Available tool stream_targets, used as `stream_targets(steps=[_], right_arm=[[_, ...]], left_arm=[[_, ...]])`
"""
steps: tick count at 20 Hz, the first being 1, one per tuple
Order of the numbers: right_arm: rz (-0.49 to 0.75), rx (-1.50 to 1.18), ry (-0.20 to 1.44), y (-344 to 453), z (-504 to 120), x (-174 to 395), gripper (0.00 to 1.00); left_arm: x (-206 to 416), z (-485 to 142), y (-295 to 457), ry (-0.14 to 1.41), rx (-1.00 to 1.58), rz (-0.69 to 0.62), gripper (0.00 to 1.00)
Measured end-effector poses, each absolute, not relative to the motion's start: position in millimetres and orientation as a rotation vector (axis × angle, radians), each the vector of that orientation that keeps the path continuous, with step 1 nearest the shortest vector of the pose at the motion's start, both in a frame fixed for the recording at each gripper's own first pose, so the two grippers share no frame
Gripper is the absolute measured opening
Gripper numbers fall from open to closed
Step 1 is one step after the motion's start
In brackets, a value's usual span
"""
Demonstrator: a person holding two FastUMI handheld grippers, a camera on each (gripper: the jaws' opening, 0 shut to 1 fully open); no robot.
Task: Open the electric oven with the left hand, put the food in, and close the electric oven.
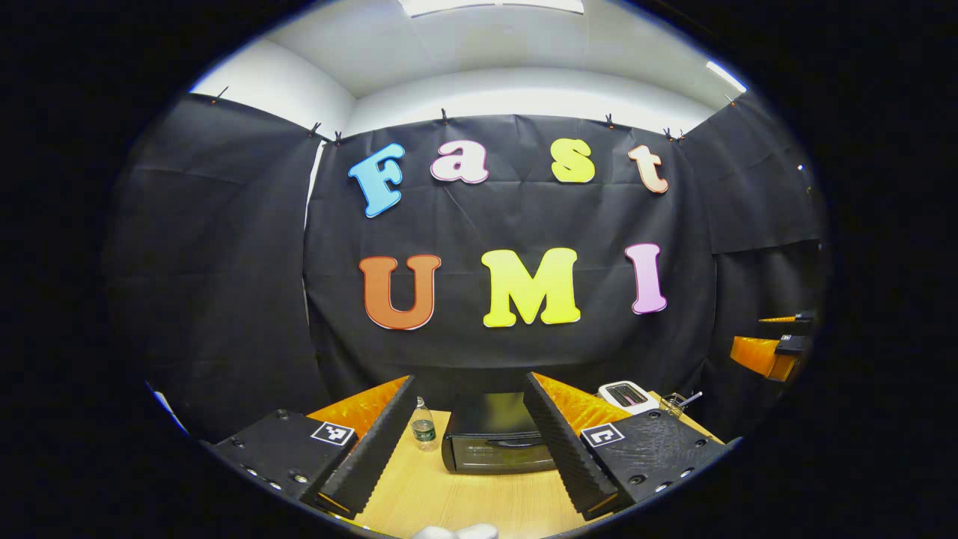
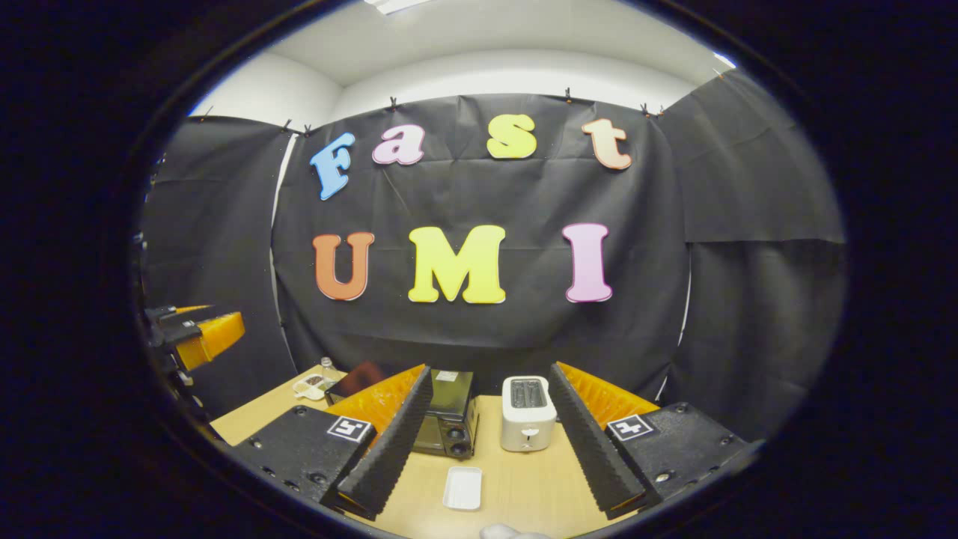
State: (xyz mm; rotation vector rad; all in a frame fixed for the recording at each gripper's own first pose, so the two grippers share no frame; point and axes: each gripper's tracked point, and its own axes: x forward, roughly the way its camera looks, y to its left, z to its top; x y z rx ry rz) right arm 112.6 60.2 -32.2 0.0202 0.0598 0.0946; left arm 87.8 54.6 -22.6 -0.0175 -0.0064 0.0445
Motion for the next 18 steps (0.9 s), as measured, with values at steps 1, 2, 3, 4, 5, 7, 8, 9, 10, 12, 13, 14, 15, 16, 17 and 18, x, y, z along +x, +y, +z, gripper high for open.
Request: stream_targets(steps=[1,2,3,4,5,7,8,9,10,12,13,14,15,16,17,18], right_arm=[[0.089,0.021,0.053,59,-29,109,0.99],[0.085,0.026,0.046,61,-26,107,0.99],[0.078,0.029,0.044,62,-24,104,0.99],[0.069,0.029,0.043,60,-23,102,0.99],[0.059,0.028,0.036,59,-19,100,0.99],[0.053,0.028,0.032,61,-14,94,0.99],[0.05,0.033,0.022,61,-10,93,0.99],[0.049,0.035,0.018,62,-6,91,1.0],[0.046,0.035,0.019,62,-7,90,0.99],[0.044,0.04,0.017,63,-4,89,1.0],[0.04,0.038,0.019,63,-3,89,0.99],[0.036,0.035,0.016,63,-2,88,0.99],[0.035,0.034,0.016,63,0,88,0.99],[0.035,0.034,0.019,63,0,87,0.99],[0.035,0.037,0.02,63,-1,86,0.99],[0.034,0.036,0.025,64,-2,86,0.99]], left_arm=[[80,-16,57,-0.011,-0.017,0.046,0.94],[74,-13,59,-0.02,-0.016,0.047,0.94],[68,-12,63,-0.017,-0.016,0.051,0.94],[65,-12,66,-0.007,-0.016,0.055,0.94],[60,-13,71,0.001,-0.02,0.063,0.94],[55,-15,73,0.011,-0.035,0.062,0.94],[53,-13,75,0.009,-0.031,0.062,0.94],[52,-10,77,0.002,-0.024,0.06,0.94],[50,-8,79,-0.002,-0.016,0.061,0.94],[48,-4,78,-0.013,-0.007,0.057,0.94],[47,-3,77,-0.016,-0.006,0.053,0.94],[48,-1,75,-0.026,0.0,0.047,0.94],[48,1,73,-0.03,0.008,0.042,0.94],[48,2,70,-0.035,0.013,0.033,0.94],[48,2,66,-0.035,0.011,0.021,0.94],[49,2,63,-0.037,0.009,0.015,0.83]])
